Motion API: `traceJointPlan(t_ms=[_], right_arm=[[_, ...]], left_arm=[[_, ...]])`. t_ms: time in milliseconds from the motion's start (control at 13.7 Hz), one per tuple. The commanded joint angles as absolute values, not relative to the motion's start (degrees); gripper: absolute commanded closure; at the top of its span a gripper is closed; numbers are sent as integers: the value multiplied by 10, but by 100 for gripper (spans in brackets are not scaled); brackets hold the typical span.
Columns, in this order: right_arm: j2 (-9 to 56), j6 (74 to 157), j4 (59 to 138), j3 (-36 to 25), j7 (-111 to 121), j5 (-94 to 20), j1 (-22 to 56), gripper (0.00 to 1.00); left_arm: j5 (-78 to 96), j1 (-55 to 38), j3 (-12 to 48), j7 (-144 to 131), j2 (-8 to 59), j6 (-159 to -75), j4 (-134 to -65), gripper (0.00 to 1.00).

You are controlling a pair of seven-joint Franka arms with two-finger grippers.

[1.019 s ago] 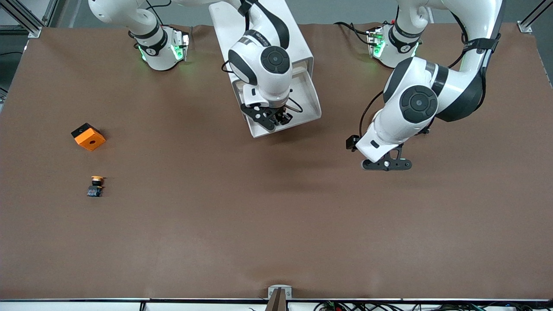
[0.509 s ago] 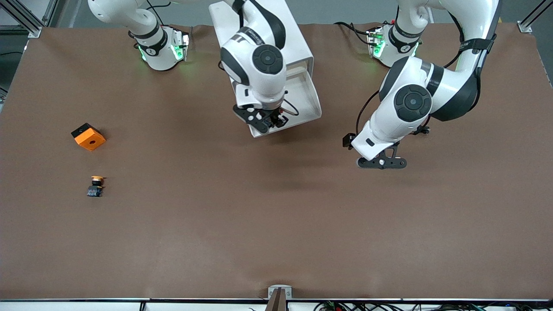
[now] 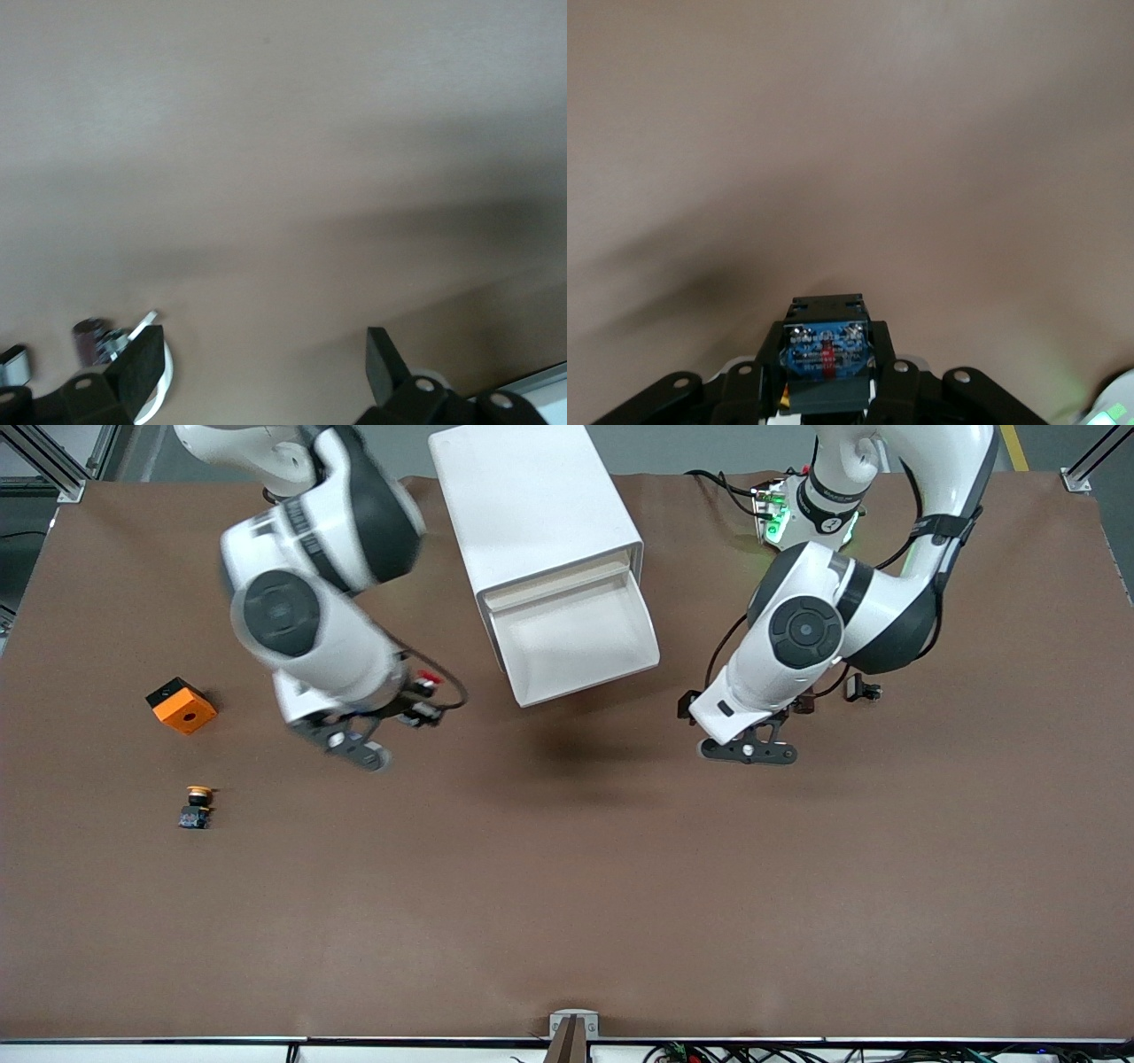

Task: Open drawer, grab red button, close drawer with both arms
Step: 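Close the drawer with the left gripper while the right gripper moves the button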

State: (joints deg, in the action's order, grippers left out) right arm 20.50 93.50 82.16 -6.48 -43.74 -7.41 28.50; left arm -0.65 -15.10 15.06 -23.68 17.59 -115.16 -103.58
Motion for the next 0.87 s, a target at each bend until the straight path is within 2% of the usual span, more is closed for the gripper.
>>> traceJointPlan(t_ms=[0,218,509,655,801], right_arm=[[195,941,849,-53,-298,-49,214,100],[191,1045,927,-53,-165,-7,147,100],[186,1274,1092,-52,-21,-7,50,100],[194,1377,1150,-51,17,-10,14,100],[221,1397,1158,-48,24,-16,-11,100]], left_arm=[[-8,-154,166,-256,204,-1190,-1034,0],[-8,-187,167,-368,231,-1211,-1032,0],[-8,-222,167,-439,256,-1223,-1031,0],[-7,-241,167,-458,266,-1228,-1031,0],[-8,-250,168,-475,273,-1230,-1032,0]])
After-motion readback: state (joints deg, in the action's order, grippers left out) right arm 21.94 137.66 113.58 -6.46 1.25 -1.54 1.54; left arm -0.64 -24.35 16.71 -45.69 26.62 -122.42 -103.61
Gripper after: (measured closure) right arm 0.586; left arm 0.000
